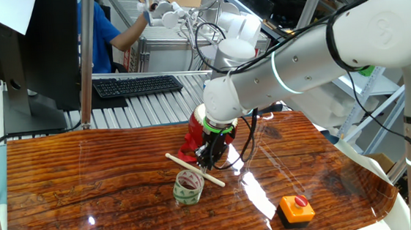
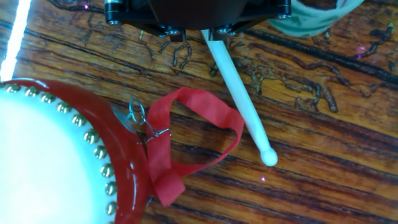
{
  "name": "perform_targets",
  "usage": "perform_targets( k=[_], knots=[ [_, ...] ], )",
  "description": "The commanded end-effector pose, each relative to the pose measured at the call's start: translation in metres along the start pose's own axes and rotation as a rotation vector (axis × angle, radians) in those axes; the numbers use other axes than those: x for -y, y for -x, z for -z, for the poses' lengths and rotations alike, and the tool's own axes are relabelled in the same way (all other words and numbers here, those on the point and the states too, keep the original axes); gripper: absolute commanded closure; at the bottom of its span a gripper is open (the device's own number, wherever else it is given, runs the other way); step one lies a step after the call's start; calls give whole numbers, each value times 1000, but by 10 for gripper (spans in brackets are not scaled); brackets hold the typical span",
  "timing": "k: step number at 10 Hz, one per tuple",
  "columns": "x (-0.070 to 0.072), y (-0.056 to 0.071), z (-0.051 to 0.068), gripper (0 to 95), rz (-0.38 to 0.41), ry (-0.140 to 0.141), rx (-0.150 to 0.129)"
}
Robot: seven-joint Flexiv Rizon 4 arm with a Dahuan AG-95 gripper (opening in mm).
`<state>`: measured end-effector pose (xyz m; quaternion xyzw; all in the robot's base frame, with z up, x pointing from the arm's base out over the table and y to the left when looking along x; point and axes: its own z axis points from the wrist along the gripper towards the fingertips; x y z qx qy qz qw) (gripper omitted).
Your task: Play the drum
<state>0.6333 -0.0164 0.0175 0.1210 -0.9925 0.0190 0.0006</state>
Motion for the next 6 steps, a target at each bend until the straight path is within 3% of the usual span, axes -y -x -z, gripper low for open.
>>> perform_targets(
  k=[1, 2, 3, 6],
  knots=[
    [1, 0, 1, 760, 0, -1, -1],
    [1, -1, 2, 760, 0, 1, -4],
    [1, -3, 4, 950, 0, 6, -5],
    [-2, -6, 4, 950, -1, 12, -1]
  ],
)
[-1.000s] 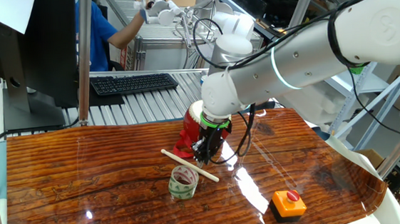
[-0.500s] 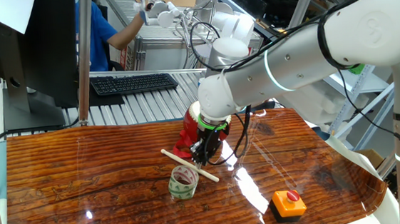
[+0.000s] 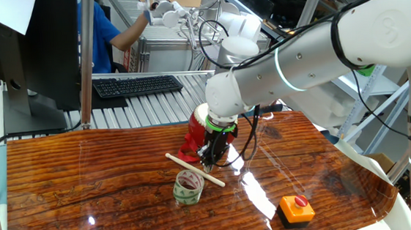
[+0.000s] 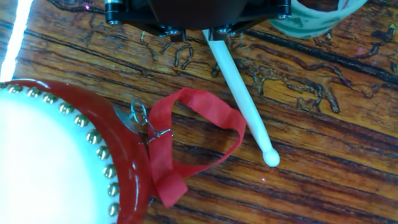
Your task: Play the drum
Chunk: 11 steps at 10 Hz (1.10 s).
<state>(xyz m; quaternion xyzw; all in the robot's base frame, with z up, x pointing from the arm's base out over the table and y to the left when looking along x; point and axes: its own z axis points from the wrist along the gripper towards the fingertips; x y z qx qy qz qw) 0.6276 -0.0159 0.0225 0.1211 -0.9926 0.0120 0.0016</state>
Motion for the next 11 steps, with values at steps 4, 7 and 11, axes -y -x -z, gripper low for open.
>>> perform_targets(
  k=[4, 7, 11],
  knots=[
    [-7, -4, -4, 760, -40, -6, 5],
    [-7, -4, -5, 760, -41, -8, 7],
    [-9, -1, -12, 570, -35, -15, 16]
  ],
)
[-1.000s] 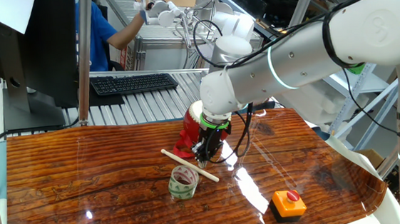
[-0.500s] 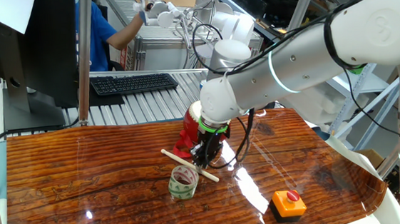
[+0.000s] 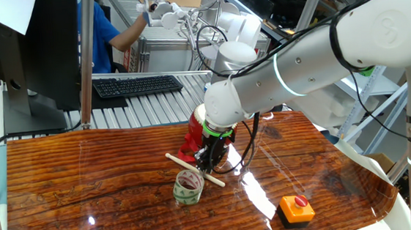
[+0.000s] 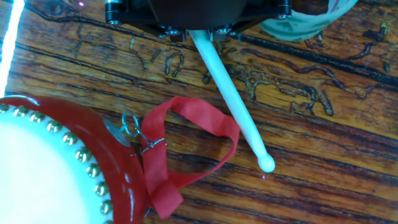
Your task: Play the drum
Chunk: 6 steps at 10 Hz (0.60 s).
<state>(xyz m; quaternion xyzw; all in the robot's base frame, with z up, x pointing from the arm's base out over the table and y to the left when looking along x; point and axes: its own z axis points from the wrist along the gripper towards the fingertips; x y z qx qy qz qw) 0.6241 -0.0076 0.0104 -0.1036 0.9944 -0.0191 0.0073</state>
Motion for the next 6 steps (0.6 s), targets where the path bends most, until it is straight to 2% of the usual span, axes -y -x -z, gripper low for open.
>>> perform_targets(
  k=[1, 2, 3, 5, 6],
  knots=[
    [0, 1, -1, 570, 1, 0, 0],
    [-1, 1, -2, 570, 4, 0, -2],
    [-1, 2, -3, 760, 5, 0, -5],
    [-1, 3, -5, 760, 11, 5, -15],
    [-1, 3, -5, 950, 13, 9, -22]
  ],
)
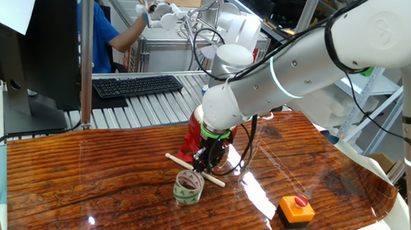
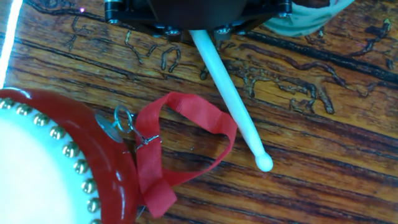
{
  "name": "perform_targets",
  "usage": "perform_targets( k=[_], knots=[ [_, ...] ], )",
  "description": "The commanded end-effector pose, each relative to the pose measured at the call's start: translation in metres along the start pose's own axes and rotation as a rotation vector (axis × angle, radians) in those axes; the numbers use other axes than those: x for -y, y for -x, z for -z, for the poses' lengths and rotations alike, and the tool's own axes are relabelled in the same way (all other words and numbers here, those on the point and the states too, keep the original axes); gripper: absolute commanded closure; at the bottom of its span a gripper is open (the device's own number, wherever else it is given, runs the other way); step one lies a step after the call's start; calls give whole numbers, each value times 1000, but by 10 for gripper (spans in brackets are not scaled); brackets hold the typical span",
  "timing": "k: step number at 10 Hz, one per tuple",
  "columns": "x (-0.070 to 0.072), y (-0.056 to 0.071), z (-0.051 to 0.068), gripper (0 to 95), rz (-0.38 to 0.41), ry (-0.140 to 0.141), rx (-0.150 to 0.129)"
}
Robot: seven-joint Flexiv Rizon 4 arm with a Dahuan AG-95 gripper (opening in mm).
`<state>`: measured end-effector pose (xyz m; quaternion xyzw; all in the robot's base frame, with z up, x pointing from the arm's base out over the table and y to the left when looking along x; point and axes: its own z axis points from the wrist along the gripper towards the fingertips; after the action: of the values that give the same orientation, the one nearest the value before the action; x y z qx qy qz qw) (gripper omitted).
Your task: Play the drum
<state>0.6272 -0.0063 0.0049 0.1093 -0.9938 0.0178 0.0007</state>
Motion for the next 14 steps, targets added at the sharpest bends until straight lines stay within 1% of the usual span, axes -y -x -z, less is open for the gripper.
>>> perform_targets(
  k=[1, 2, 4, 6, 7, 8, 9, 10, 12, 14],
  knots=[
    [0, -1, 1, 950, 3, 6, -12],
    [0, -1, 1, 950, -3, 11, -22],
    [0, -1, 2, 950, -17, 18, -30],
    [1, -1, 3, 950, -23, 44, -37],
    [2, -2, 6, 950, -27, 56, -55],
    [4, -6, 13, 950, -40, 64, -73],
    [5, -9, 20, 950, -47, 70, -81],
    [4, -13, 29, 950, -55, 67, -87],
    [2, -25, 55, 950, -75, 65, -97],
    [2, -39, 77, 950, -85, 63, -103]
  ],
)
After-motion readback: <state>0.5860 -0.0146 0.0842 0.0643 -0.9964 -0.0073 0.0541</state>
